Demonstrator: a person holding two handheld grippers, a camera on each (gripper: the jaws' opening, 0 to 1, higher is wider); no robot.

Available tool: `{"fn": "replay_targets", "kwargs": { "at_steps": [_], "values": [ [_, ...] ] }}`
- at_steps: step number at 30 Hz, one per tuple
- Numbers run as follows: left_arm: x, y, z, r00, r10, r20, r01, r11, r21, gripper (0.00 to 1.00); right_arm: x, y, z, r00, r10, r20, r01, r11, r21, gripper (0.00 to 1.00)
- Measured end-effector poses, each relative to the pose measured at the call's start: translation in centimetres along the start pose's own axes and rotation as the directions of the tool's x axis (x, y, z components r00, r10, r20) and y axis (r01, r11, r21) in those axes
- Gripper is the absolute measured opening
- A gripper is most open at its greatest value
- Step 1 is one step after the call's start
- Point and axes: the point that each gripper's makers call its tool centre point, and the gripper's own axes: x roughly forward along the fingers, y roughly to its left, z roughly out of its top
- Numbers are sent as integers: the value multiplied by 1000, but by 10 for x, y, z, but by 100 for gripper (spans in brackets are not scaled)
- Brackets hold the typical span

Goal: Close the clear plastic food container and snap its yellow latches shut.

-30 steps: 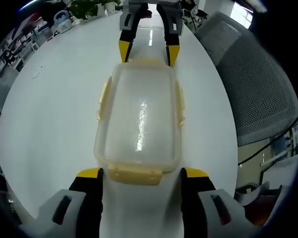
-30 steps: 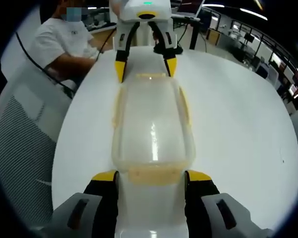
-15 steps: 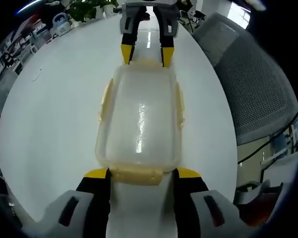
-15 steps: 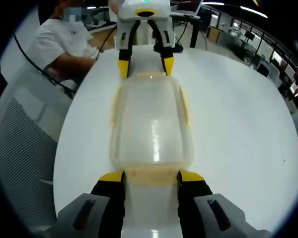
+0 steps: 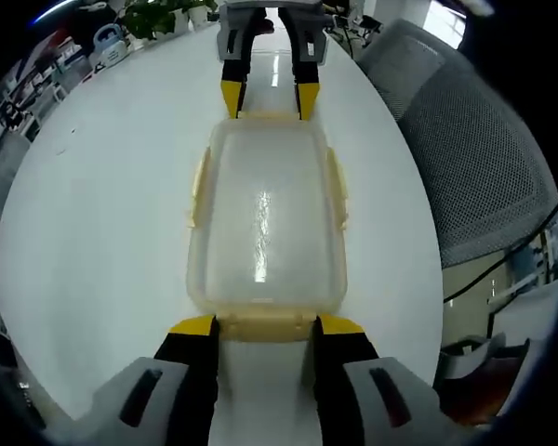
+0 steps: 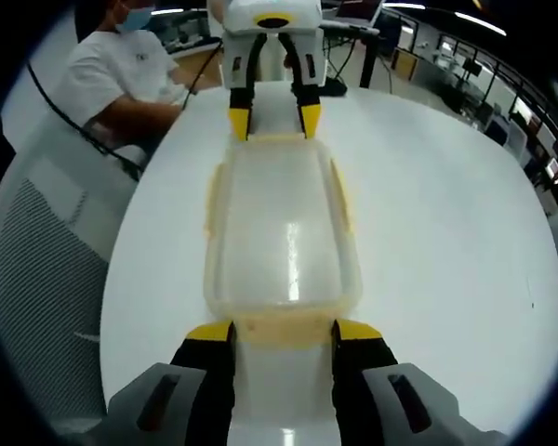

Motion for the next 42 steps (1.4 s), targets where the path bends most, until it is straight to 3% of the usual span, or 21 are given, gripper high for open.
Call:
{"fn": "replay_targets", "kwargs": {
  "at_steps": [42],
  "values": [
    [-3, -2, 1, 1000, 9, -11, -9, 1000, -16, 38, -6, 0, 4, 1000, 2, 0, -2, 1000, -28, 38]
  ]
}}
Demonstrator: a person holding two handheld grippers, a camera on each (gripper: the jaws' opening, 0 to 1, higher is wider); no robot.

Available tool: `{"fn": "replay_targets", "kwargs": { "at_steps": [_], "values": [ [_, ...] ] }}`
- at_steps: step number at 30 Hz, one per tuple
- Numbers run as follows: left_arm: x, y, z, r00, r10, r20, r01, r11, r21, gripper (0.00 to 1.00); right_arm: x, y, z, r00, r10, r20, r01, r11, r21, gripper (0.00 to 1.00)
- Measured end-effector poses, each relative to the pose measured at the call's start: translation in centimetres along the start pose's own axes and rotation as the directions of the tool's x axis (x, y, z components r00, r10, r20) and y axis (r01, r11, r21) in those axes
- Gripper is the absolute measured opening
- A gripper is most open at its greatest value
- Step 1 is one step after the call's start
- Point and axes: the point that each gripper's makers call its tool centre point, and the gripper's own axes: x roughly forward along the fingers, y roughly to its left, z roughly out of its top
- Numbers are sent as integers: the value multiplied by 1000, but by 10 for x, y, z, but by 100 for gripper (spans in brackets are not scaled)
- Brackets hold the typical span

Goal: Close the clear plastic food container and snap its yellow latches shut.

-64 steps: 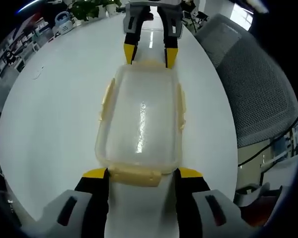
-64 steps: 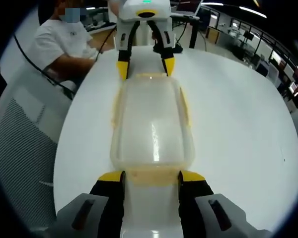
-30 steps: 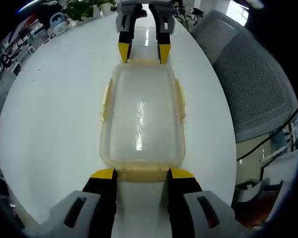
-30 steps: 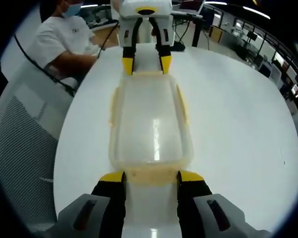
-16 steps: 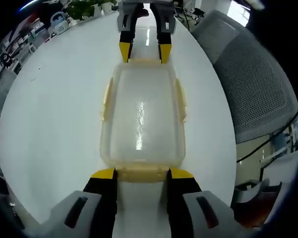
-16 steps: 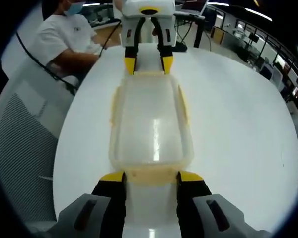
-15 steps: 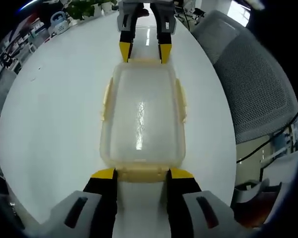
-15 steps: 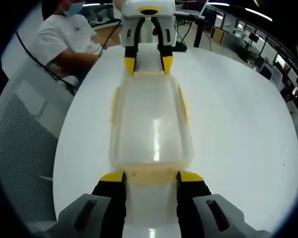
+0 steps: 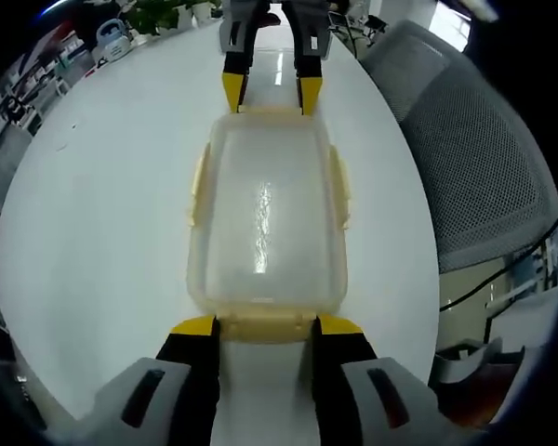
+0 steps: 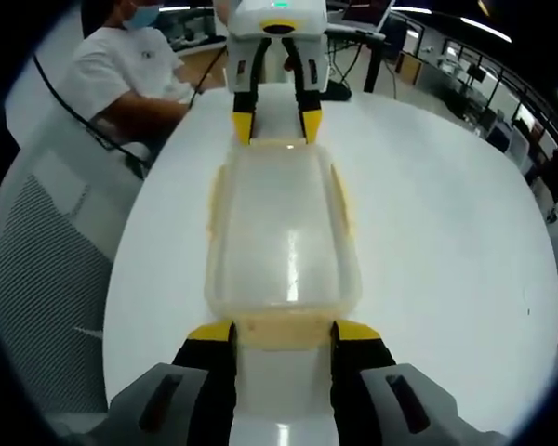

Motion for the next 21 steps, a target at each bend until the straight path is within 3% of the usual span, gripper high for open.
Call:
{"fn": "replay_targets", "kwargs": {
  "at_steps": [21],
  "values": [
    [-16, -5, 8, 1000, 11, 8, -11, 1000, 13, 37, -16, 4, 6, 1000, -12, 10, 13, 1000, -21, 38]
  ]
}}
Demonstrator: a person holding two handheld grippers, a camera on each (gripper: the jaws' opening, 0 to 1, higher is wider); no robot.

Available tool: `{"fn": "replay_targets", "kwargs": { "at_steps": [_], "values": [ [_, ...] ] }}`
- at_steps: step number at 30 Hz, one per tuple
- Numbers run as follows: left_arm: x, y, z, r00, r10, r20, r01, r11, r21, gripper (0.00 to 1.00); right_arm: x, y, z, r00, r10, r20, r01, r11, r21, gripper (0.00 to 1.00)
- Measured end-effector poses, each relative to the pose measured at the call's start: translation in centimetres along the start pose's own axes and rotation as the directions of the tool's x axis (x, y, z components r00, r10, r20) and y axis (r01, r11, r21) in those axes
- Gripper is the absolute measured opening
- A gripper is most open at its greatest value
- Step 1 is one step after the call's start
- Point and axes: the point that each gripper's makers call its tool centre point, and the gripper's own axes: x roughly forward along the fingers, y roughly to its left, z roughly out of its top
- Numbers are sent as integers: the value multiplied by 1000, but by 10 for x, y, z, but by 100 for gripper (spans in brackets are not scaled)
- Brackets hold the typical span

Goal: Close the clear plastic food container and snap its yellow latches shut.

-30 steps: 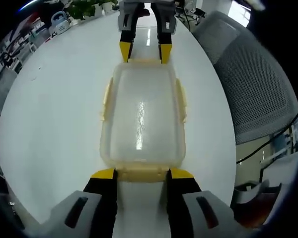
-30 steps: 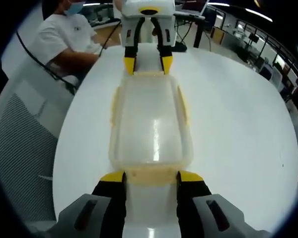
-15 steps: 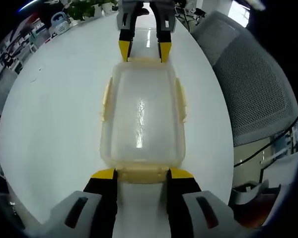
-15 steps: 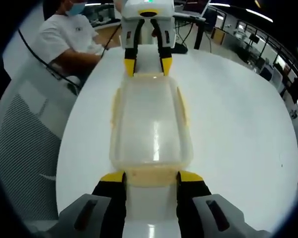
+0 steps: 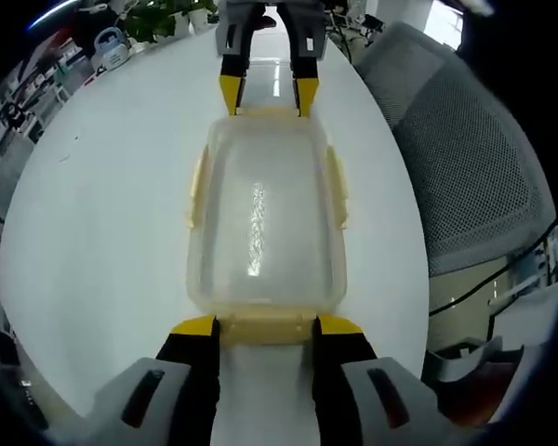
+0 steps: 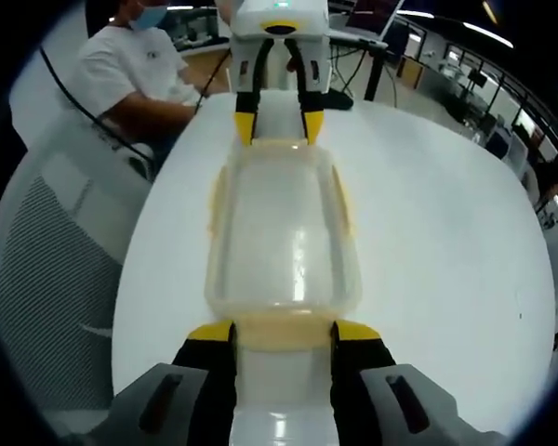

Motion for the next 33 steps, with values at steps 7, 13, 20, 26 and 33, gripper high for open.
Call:
{"fn": "replay_targets", "kwargs": {
  "at_steps": [7, 13, 20, 26, 33],
  "values": [
    [-9, 1, 5, 1000, 10, 6, -10, 1000, -3, 38, -9, -1, 3, 1000, -6, 4, 6, 1000, 0, 38],
    [-16, 0, 9, 1000, 14, 2, -14, 1000, 3, 38, -17, 1, 5, 1000, -7, 6, 7, 1000, 5, 38],
    [-24, 0, 16, 1000, 16, 7, -16, 1000, 8, 38, -30, 1, 8, 1000, -11, 18, 11, 1000, 6, 38],
    [-30, 1, 21, 1000, 15, 2, -15, 1000, 12, 38, -35, -1, 9, 1000, -9, 13, 9, 1000, 6, 38],
    [-40, 8, 27, 1000, 24, 4, -24, 1000, 18, 38, -45, -6, 12, 1000, -11, 10, 11, 1000, 5, 38]
  ]
}}
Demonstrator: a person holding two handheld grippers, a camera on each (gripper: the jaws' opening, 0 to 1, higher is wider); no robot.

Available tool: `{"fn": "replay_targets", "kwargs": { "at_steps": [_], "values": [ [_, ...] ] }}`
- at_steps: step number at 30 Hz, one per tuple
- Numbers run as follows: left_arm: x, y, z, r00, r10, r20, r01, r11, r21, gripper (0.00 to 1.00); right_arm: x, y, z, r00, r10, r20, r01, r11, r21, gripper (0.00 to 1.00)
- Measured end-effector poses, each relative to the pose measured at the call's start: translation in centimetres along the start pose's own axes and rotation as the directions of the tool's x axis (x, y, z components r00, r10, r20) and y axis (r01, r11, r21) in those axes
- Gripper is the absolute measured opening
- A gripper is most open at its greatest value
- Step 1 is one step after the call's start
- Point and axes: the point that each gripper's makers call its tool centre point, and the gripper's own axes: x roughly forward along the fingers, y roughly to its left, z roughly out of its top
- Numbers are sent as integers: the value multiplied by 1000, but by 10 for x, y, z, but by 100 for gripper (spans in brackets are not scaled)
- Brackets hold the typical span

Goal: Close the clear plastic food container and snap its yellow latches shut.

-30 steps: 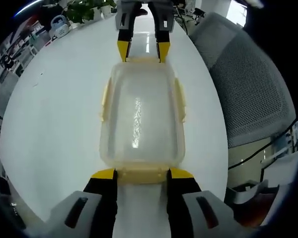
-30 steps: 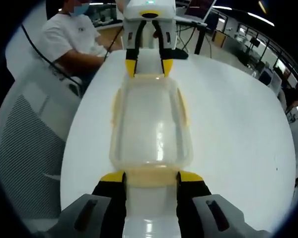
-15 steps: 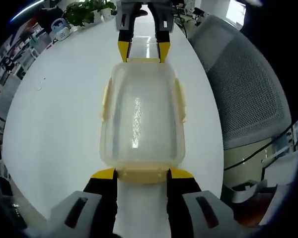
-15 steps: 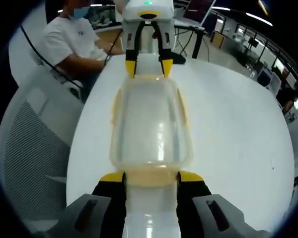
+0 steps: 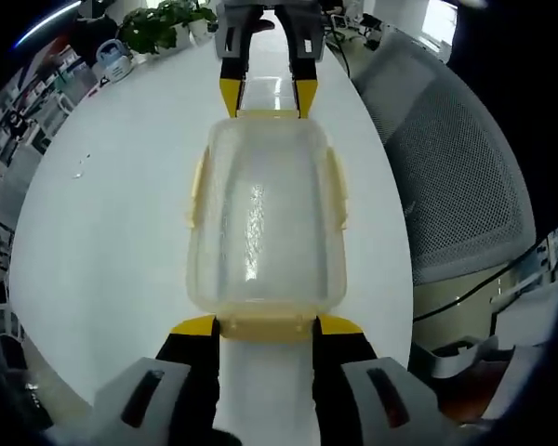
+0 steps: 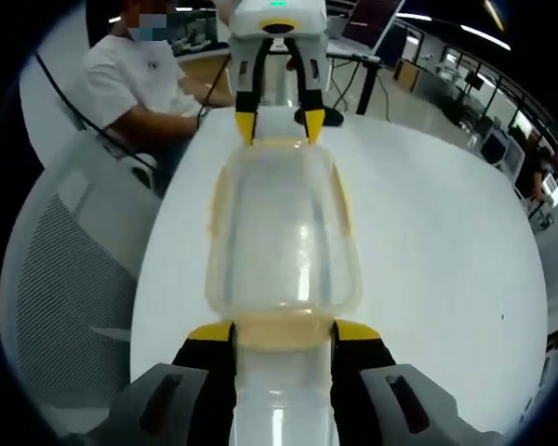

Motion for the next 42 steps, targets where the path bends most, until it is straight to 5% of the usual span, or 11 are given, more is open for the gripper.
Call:
{"fn": "replay_targets", "kwargs": {
  "at_steps": [42],
  "values": [
    [-1, 4, 18, 1000, 12, 1, -12, 1000, 4, 38, -15, -3, -12, 1000, -9, -21, 9, 1000, -4, 38]
  ]
}}
